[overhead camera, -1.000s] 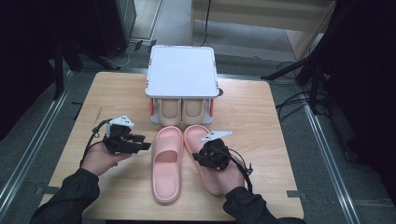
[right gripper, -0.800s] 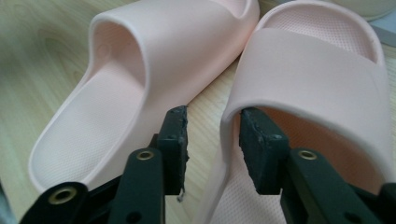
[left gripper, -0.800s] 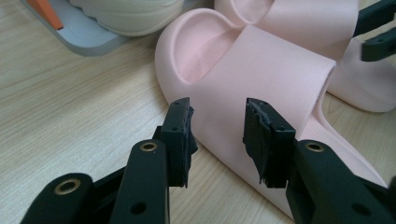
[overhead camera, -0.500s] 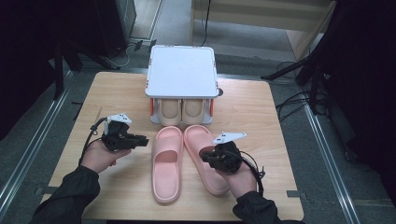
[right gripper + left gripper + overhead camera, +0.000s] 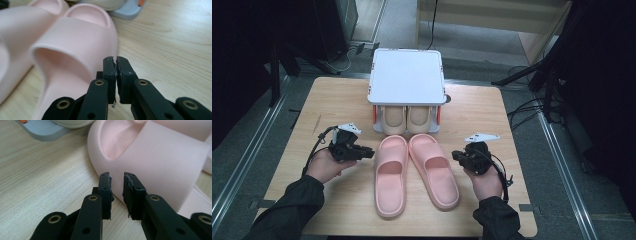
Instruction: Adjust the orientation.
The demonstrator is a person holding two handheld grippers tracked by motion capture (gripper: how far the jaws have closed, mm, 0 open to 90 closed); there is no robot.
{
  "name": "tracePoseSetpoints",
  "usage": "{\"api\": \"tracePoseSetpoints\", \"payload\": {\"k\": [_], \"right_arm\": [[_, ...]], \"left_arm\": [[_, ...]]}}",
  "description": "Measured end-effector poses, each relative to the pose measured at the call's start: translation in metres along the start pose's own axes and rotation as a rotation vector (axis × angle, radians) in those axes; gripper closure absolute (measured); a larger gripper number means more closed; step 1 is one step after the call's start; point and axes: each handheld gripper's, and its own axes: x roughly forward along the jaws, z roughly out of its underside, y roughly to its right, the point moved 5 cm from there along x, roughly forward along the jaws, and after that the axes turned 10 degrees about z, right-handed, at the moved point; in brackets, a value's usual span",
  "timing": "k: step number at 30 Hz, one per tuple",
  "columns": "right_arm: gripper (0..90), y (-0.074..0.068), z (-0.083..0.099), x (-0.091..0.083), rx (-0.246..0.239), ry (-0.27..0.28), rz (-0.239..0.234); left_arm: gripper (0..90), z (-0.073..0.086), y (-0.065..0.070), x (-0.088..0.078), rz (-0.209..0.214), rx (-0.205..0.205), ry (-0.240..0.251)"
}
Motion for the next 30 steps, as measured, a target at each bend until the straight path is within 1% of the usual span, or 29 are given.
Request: {"api": "tracePoseSetpoints", "payload": {"k": [1, 2, 3, 5, 6, 8, 9, 10, 12, 16, 19, 21, 24, 27, 30], "right_arm": [[85.5, 0.002, 0.0, 0.005, 0.003, -0.01, 0.006], [84.1, 0.005, 0.002, 0.013, 0.008, -0.037, 0.014], [84.1, 0.005, 0.002, 0.013, 0.008, -0.037, 0.014], [83.4, 0.005, 0.003, 0.021, -0.007, -0.058, 0.026], [83.2, 0.004, 0.004, 0.023, -0.012, -0.065, 0.028], [82.8, 0.001, 0.005, 0.028, -0.01, -0.078, 0.025], [82.8, -0.001, 0.006, 0.03, -0.01, -0.085, 0.019], [82.9, -0.005, 0.008, 0.031, -0.009, -0.098, 0.017], [84.3, -0.009, 0.009, 0.032, -0.022, -0.095, 0.026], [84.1, -0.012, 0.01, 0.032, -0.003, -0.104, 0.008], [84.1, -0.015, 0.011, 0.031, -0.001, -0.104, 0.0], [84.1, -0.017, 0.012, 0.031, 0.004, -0.107, -0.004], [84.3, -0.02, 0.014, 0.03, 0.01, -0.092, -0.005], [85.7, -0.025, 0.017, 0.028, 0.019, -0.07, -0.001], [86.7, -0.029, 0.02, 0.026, 0.034, -0.051, -0.005]], "left_arm": [[75.8, 0.0, -0.001, 0.002, 0.001, -0.003, -0.006], [75.8, 0.001, -0.002, 0.003, 0.004, -0.002, -0.016], [75.8, 0.001, -0.002, 0.004, 0.002, -0.005, -0.018], [75.9, 0.001, -0.002, 0.008, 0.01, -0.007, -0.029], [75.8, 0.002, -0.002, 0.009, 0.008, -0.005, -0.037], [75.4, 0.002, 0.0, 0.012, -0.001, 0.013, -0.061], [75.7, 0.002, 0.001, 0.012, -0.008, 0.015, -0.056], [75.6, 0.002, 0.002, 0.011, 0.002, 0.017, -0.052], [75.3, 0.002, 0.003, 0.011, 0.004, 0.015, -0.052], [75.4, 0.002, 0.004, 0.011, 0.006, 0.018, -0.056], [75.5, 0.002, 0.004, 0.011, 0.019, 0.01, -0.058], [75.5, 0.002, 0.006, 0.011, 0.021, 0.02, -0.061], [75.5, 0.002, 0.008, 0.012, 0.024, 0.032, -0.068], [75.4, 0.002, 0.011, 0.013, 0.035, 0.035, -0.07], [75.1, 0.002, 0.012, 0.013, 0.056, 0.025, -0.062]]}}
